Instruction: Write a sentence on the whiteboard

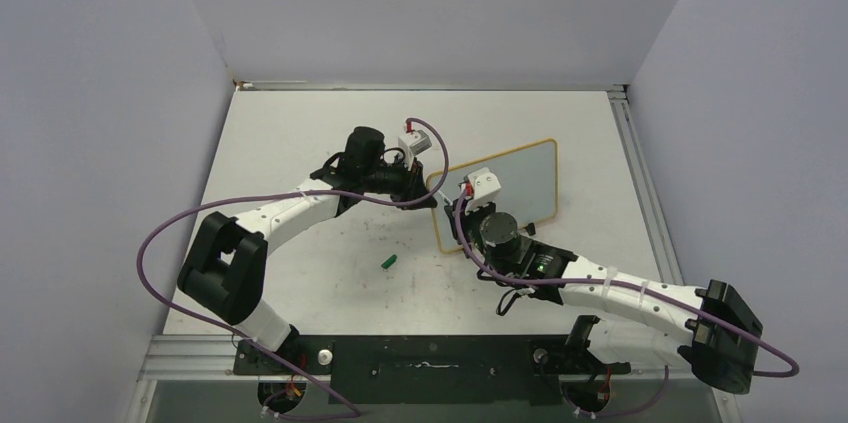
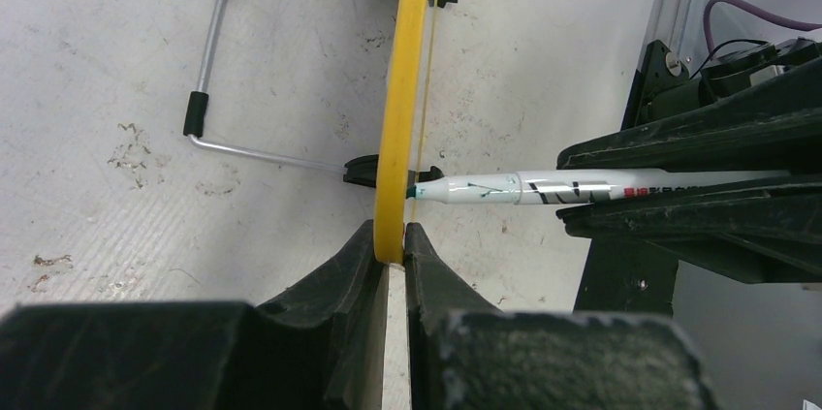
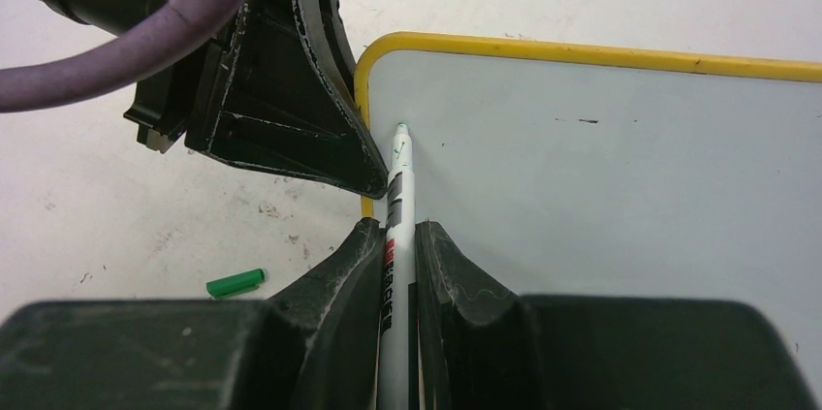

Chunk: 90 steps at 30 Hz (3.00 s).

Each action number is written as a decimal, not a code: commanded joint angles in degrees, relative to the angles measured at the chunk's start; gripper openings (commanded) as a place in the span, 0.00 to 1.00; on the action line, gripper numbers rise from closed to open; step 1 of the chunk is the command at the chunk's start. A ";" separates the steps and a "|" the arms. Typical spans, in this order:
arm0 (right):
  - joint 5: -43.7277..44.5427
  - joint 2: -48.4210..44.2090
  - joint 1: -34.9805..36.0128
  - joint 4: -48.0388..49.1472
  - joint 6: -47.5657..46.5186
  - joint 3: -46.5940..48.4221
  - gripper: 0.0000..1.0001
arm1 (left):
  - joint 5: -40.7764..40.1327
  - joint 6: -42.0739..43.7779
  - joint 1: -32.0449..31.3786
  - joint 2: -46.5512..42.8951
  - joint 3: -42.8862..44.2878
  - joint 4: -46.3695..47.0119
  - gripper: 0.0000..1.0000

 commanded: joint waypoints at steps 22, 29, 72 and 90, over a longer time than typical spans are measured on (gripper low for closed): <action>9.95 -1.61 0.60 -1.38 -0.37 1.74 0.05 | 1.91 1.14 -0.71 -0.56 -0.27 -0.09 0.00; 5.57 -4.06 1.61 1.46 -2.53 0.32 0.05 | 1.63 1.08 -0.70 -0.85 -0.27 -0.11 0.00; 10.00 -0.51 3.31 -1.36 2.15 -3.36 0.05 | 1.82 1.16 -0.71 -1.64 -0.37 -0.07 0.00; 9.18 -1.12 6.70 1.77 2.30 -3.85 0.05 | 1.71 1.07 -0.71 -1.90 -0.40 -0.03 0.00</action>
